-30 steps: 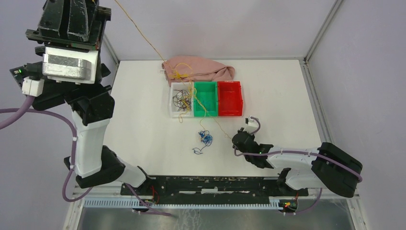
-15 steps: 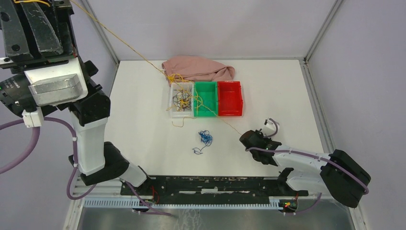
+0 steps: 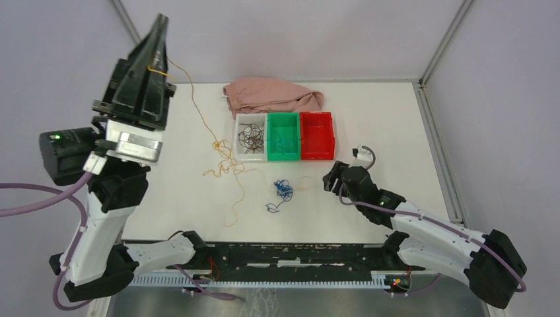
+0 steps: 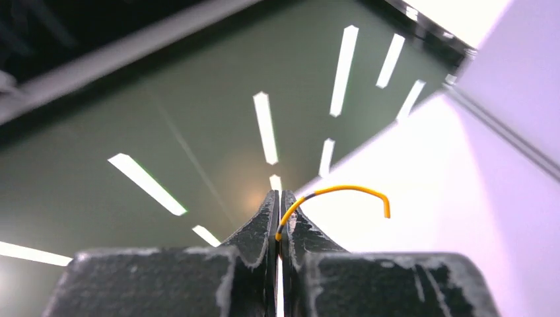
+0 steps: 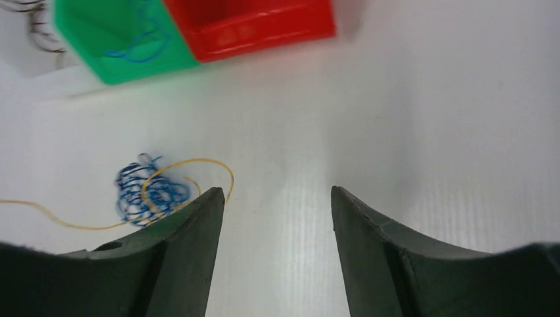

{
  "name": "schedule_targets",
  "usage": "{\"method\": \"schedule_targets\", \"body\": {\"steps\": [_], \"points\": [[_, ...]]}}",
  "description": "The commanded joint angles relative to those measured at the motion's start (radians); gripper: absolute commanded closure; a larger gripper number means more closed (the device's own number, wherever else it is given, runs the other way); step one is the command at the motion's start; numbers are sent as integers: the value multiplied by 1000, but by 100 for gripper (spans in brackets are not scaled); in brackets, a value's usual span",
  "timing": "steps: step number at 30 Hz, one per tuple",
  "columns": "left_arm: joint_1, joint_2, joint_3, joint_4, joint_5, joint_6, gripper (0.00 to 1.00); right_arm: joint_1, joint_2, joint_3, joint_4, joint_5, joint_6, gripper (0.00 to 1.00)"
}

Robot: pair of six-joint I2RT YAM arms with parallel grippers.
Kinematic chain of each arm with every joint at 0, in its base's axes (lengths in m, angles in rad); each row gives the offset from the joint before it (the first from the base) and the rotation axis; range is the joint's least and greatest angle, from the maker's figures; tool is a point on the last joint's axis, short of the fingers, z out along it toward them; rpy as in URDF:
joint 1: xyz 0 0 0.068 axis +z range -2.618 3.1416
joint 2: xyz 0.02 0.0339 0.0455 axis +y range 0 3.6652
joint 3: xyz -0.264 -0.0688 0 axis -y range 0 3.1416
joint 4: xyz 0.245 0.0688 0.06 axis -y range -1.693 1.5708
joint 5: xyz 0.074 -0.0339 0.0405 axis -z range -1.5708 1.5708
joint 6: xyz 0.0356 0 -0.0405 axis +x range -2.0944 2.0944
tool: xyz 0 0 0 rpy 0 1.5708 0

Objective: Untangle the cables
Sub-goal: Untie the cable.

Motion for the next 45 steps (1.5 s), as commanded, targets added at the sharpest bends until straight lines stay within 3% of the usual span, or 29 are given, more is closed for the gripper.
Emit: {"method": "schedule_targets", "body": {"steps": [1,10,16,24,35,45], "points": [[-3,-62,-225,-86,23,-161,97,-3,-82,110,93,-245,-224,30],[-4,-101,-356,-140,64,-272,97,-3,-94,307,111,-536,-287,21],[-5,-118,-390,-173,105,-327,97,-3,27,519,230,-717,-310,19],[-5,-109,-390,-175,115,-371,97,-2,240,756,369,-858,-280,24],[-5,-105,-387,-165,116,-378,97,77,411,810,475,-978,-233,35],[-5,-114,-371,-164,113,-349,97,106,409,679,462,-894,-222,38]]}}
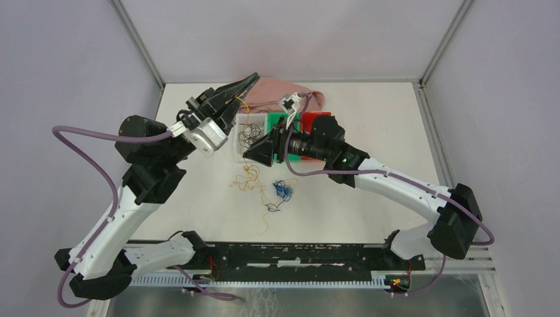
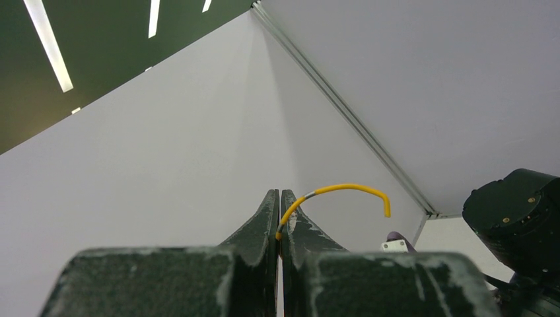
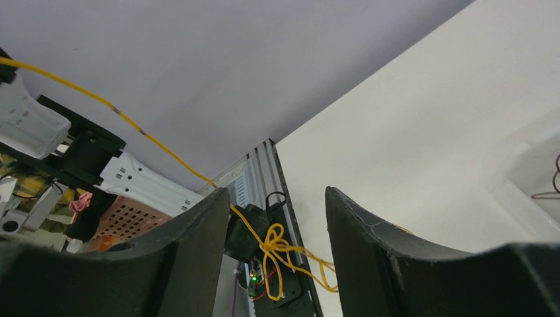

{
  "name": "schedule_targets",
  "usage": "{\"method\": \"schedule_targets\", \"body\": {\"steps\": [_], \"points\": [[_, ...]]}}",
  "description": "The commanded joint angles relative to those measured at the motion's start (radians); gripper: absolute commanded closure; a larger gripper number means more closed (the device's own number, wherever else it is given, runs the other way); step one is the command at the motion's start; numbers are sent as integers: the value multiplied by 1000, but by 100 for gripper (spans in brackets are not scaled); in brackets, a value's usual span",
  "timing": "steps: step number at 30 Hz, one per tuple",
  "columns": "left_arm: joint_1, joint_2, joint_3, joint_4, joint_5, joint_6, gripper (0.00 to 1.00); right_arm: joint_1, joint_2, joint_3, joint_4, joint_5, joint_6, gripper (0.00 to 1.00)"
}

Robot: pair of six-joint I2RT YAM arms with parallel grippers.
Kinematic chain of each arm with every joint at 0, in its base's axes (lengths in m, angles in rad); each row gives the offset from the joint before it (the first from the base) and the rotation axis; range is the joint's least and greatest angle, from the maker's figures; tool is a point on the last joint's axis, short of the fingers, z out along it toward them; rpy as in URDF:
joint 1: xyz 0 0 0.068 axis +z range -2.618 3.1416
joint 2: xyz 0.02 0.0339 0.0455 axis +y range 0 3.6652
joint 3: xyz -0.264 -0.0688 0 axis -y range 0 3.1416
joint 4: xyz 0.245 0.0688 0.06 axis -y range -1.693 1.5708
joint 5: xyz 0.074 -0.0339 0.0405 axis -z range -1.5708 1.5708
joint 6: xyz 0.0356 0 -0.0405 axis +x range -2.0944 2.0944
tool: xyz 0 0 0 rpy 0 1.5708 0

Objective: Untangle the cables
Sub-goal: Untie the cable.

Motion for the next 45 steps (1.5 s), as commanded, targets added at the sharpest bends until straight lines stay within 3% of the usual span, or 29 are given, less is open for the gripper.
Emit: {"method": "schedule_targets", "body": {"steps": [1,9,19,26,35,45], "points": [[-5,-15,26,24,5,-14,97,0,-31,-86,27,53,2,36],[-6,-27,47,22,6,4,97,0,-109,-248,45,124,-8,39],[-5,-39,36,12,13,-5,97,8,-187,-195,73,56,-67,36],[-5,-33,38,13,21,-22,97,45,-130,-61,35,76,-132,36],[-5,-21,63,21,25,-24,97,66,-2,0,3,124,-108,59],[-5,9,135,46,31,-14,97,83,86,-194,134,193,-30,65]]}}
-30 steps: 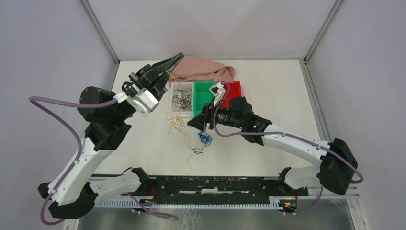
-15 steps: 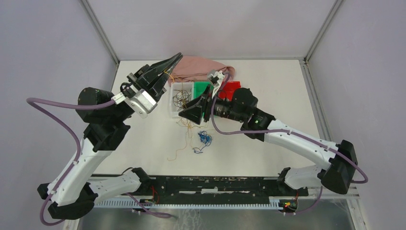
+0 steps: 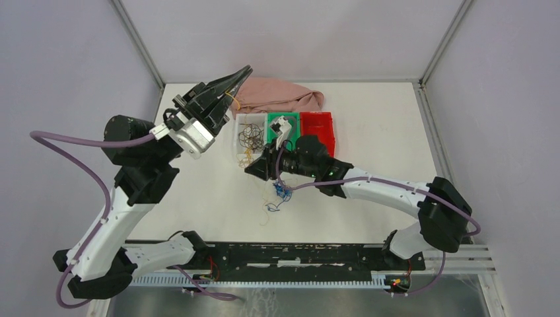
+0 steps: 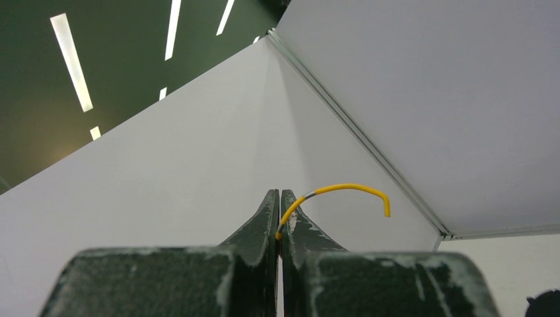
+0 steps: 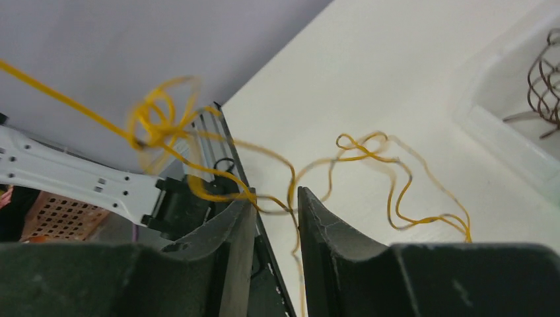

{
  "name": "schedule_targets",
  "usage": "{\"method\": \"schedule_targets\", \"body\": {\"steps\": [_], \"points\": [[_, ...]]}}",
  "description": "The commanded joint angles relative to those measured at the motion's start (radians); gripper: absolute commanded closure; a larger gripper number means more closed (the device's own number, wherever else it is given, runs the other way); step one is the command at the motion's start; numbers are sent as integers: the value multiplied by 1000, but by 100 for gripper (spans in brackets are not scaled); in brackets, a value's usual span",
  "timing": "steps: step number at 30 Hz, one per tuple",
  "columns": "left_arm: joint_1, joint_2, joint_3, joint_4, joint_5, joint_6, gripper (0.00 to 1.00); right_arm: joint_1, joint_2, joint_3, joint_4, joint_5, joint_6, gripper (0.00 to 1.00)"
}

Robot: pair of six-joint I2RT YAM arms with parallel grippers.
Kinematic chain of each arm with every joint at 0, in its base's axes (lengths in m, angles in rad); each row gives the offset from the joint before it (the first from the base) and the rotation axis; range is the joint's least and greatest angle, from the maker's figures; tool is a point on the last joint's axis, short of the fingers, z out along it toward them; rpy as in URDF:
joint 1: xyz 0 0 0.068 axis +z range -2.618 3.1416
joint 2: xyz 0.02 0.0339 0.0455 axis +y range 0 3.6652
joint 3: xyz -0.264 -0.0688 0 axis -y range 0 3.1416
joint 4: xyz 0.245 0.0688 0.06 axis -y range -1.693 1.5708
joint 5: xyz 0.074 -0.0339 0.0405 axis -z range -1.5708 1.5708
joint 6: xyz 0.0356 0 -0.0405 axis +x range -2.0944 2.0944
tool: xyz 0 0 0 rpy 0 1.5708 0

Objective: Untangle the cables
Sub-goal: Untie the cable.

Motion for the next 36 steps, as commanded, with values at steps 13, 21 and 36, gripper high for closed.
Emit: {"method": "schedule_targets", "body": {"steps": [13,21,36], "points": [[-4,29,175,49,17,25,97,10,27,-207,123,109,69,67],[-6,-1,128,31,18,19,97,10,-164,-209,-13,176,-2,34],[-4,1,132,31,21,8,97,20,-238,-130,-126,-5,-155,32]]}}
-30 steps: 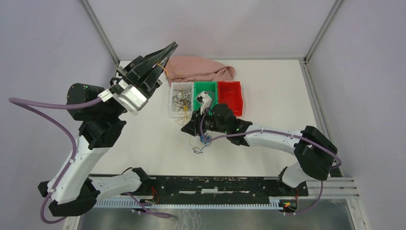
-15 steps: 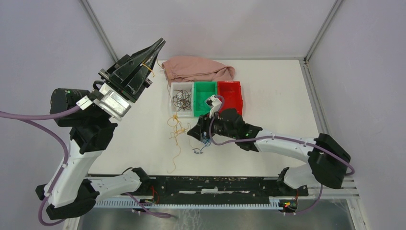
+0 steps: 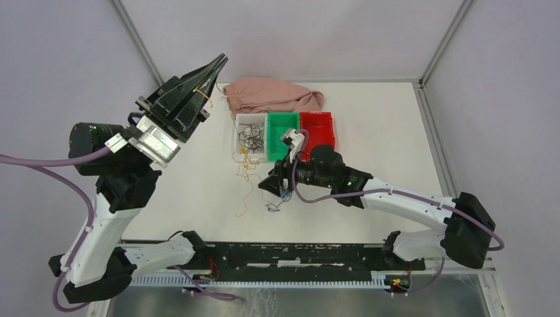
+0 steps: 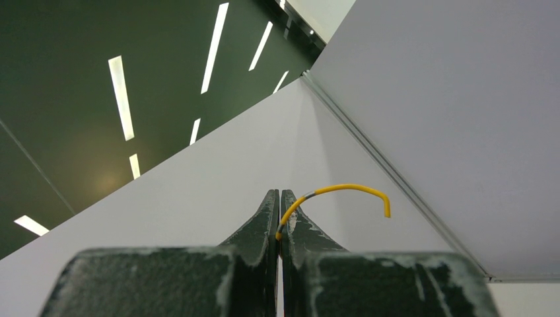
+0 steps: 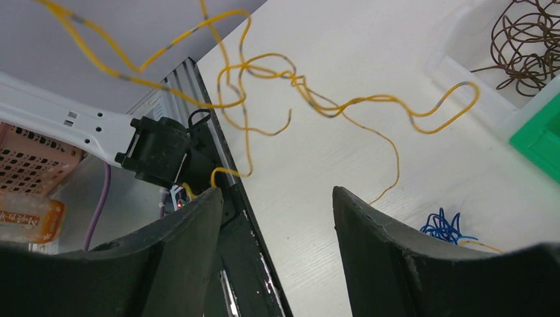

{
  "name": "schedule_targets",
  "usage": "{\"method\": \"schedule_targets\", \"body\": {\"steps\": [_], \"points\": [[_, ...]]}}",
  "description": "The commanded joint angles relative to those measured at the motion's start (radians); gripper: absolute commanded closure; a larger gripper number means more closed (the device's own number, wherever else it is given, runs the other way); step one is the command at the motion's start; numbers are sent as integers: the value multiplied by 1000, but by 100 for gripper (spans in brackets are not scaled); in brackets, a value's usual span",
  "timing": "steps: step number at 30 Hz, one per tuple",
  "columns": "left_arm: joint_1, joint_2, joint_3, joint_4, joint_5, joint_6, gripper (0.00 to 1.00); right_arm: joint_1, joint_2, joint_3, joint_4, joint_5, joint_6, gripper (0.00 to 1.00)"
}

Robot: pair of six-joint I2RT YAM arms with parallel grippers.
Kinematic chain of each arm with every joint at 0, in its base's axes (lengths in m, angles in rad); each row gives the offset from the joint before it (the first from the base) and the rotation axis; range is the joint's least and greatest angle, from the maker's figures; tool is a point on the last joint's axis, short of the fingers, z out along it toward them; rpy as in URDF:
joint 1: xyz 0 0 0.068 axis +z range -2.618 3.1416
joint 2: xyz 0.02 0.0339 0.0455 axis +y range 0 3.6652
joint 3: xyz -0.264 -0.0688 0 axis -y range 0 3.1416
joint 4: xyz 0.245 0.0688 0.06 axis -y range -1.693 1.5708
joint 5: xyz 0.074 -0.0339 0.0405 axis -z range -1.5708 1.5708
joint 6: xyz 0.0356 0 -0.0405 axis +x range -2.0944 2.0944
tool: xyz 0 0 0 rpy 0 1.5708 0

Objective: Untangle the cables
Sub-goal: Untie the cable.

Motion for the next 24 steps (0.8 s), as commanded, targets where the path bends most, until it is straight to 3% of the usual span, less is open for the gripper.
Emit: {"method": "schedule_targets", "body": {"steps": [1,7,19,22,24], "points": [[-5,-6,5,22,14,5,97,12,-80,32,-15,-15,-53,32],[-5,-6,1,23,14,0,97,36,-143,43,-1,71,-75,32],[-5,-4,7,23,6,1,97,125,-63,160,-16,81,-147,35],[-5,-5,11,23,7,0,97,137,-38,181,-27,92,-156,39],[-5,-5,12,23,7,-2,97,139,-24,195,-26,105,-159,47]]}}
